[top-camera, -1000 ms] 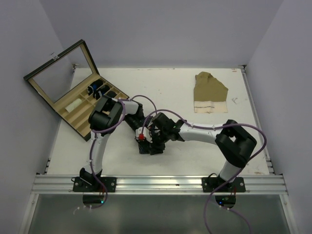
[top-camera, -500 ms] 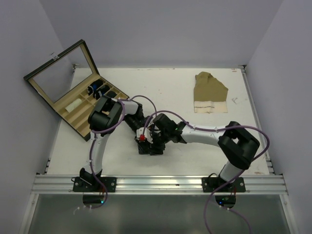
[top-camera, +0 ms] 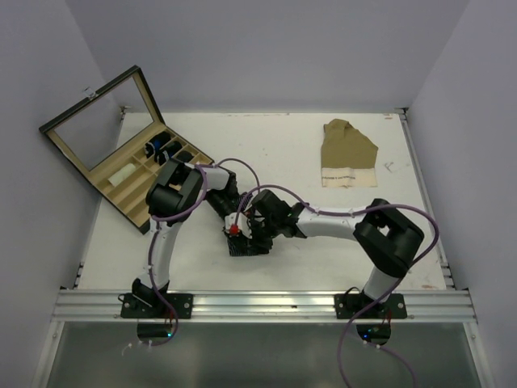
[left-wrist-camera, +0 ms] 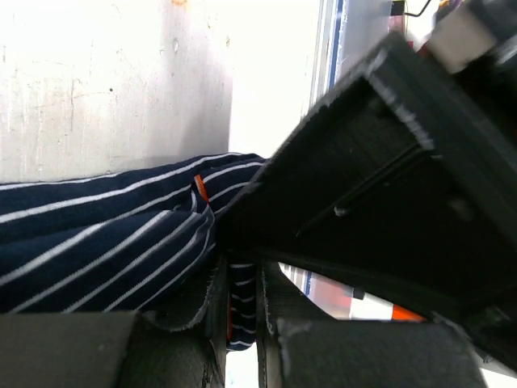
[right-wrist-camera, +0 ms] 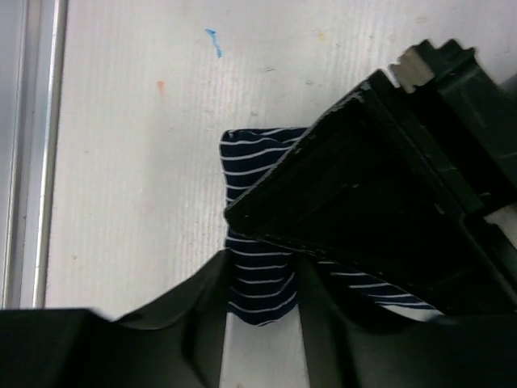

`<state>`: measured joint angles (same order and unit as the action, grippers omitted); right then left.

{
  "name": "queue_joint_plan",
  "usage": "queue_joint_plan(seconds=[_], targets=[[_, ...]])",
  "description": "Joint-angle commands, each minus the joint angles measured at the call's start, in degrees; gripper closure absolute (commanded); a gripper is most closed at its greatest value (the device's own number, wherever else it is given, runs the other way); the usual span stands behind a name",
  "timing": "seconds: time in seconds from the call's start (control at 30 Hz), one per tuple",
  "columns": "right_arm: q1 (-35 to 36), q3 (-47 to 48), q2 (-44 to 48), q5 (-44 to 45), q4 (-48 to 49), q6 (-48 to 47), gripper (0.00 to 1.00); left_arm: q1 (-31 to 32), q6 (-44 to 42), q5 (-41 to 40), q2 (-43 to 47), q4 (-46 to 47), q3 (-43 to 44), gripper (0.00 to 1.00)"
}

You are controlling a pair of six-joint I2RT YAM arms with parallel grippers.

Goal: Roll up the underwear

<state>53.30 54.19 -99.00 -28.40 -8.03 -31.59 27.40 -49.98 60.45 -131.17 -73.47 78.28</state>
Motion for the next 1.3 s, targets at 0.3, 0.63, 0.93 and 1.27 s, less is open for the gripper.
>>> queue_joint_plan(seconds=[0.3,0.63,0.93,1.27], targets=[[-2.2,3.1,-9.2,-11.1,-5.3,-0.4,1.00,-0.5,-2.9,-14.0,5.2,14.6,-1.9,0.75],[-5.0,7.7,-15.0,-17.4,-12.6,3.5,1.00,-10.9,2.9,-9.4,21.2,18.8,-0.8,0.59],[-9.1,15.2,-23.2,-22.5,-18.2,12.2,1.00,-26.8,5.1,-10.2,40.4,31.1,-9.8,0.57],[-13.1,24.1,-36.2,-26.9,-20.6,26.4,1.00,-19.2,-12.1,-21.0,72.3,38.5,-35.5,0.56]])
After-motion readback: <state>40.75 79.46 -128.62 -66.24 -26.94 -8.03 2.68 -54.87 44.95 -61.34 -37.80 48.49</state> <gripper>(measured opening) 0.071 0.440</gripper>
